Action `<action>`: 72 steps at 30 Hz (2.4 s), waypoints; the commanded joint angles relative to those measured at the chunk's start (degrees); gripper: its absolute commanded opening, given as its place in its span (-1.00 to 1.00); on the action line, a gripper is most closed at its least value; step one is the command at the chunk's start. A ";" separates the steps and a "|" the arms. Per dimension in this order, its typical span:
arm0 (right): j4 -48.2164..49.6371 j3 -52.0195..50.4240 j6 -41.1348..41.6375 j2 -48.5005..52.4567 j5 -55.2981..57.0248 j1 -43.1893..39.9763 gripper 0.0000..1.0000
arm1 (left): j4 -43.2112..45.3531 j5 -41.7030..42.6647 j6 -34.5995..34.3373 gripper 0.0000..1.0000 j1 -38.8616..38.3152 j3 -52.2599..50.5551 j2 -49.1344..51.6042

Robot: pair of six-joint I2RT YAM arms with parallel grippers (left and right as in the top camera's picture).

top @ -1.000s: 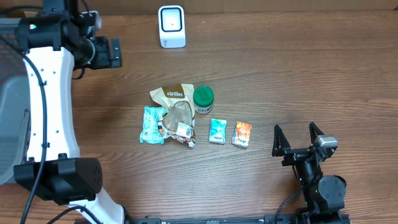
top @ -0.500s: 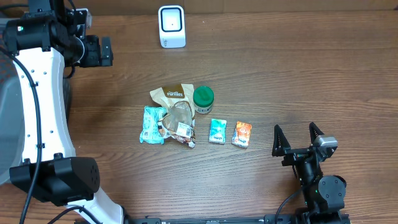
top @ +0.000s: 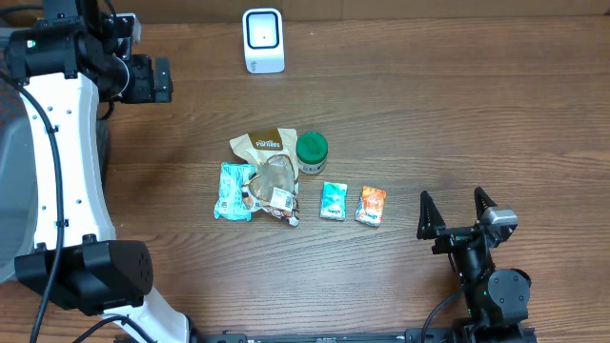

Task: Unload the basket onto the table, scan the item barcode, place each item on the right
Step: 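Move the right gripper toward the orange box on the table, then grasp the orange box with the right gripper and lift it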

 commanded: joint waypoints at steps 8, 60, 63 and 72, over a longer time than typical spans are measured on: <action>0.07 3.34 1.05 0.90 -9.53 -0.17 1.00 | 0.07 -0.26 1.27 0.99 -0.02 0.52 0.50; -35.39 46.18 15.30 92.70 -28.83 0.00 -0.24 | 0.07 -0.26 1.27 0.99 -0.02 0.52 0.50; -34.12 45.13 15.28 92.67 -28.85 0.00 -0.28 | 0.07 -0.26 1.27 0.99 -0.02 0.52 0.50; -33.64 45.05 13.64 92.70 -28.83 1.25 -0.32 | 0.07 -0.26 1.27 0.99 -0.02 0.52 0.50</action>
